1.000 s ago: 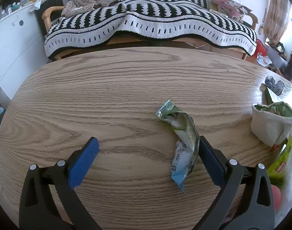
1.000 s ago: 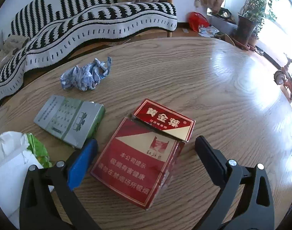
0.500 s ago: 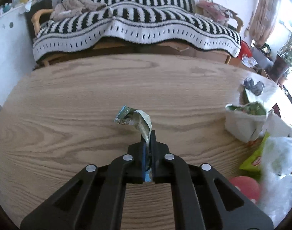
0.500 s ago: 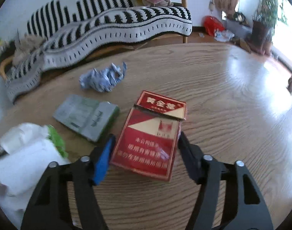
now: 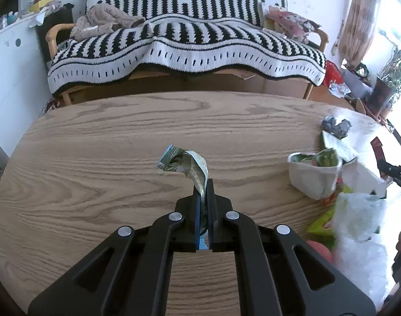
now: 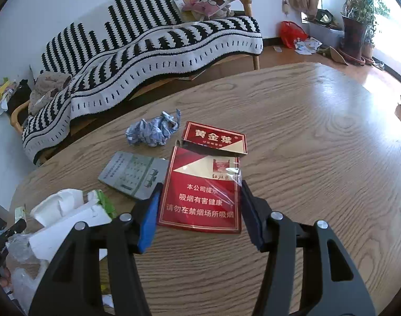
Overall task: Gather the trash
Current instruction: 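Carry green wrapper and red box to the black bin and open both tools, then grasp the pink plush toy with the left tool while the right tool grasps the clear plastic bag, then carry plush toy and plastic bag over the black bin and open both tools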
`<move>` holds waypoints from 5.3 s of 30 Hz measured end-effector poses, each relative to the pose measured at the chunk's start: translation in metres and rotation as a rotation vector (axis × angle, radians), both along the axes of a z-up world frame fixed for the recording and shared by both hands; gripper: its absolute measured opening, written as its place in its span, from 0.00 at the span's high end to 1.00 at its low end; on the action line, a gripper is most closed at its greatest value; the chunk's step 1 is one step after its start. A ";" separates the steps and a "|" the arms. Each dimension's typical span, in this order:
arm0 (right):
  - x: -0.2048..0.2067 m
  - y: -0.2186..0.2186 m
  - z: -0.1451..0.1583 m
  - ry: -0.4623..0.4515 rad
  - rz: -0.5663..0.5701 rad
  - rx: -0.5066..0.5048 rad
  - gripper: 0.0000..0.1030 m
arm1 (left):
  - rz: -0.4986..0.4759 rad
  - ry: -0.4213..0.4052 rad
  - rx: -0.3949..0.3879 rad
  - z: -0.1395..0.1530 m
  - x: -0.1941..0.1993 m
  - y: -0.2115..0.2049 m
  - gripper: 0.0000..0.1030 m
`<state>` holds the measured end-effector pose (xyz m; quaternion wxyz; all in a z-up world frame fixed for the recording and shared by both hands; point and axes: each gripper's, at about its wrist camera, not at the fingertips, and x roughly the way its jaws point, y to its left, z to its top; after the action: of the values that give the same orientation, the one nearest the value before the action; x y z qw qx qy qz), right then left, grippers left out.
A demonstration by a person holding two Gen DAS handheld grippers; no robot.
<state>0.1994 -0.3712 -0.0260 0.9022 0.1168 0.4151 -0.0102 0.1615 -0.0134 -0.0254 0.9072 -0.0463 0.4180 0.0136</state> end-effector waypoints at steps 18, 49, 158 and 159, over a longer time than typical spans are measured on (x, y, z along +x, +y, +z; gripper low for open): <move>-0.194 -0.079 0.107 -0.202 -0.077 -0.039 0.46 | -0.408 -0.158 -0.131 0.100 -0.136 -0.179 0.97; -0.444 -0.256 -0.086 0.251 -0.357 0.248 0.46 | -0.936 0.460 -0.184 -0.082 -0.306 -0.426 0.97; -0.135 0.130 0.033 -0.201 0.369 0.020 0.89 | -0.263 0.084 -0.068 -0.016 -0.073 -0.046 0.57; -0.135 0.131 0.032 -0.198 0.370 0.021 0.89 | -0.263 0.085 -0.068 -0.016 -0.073 -0.047 0.57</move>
<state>0.0646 -0.2404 0.0056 0.9238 0.0484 0.3389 0.1716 0.0882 -0.0602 -0.0411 0.8806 -0.0211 0.4585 -0.1175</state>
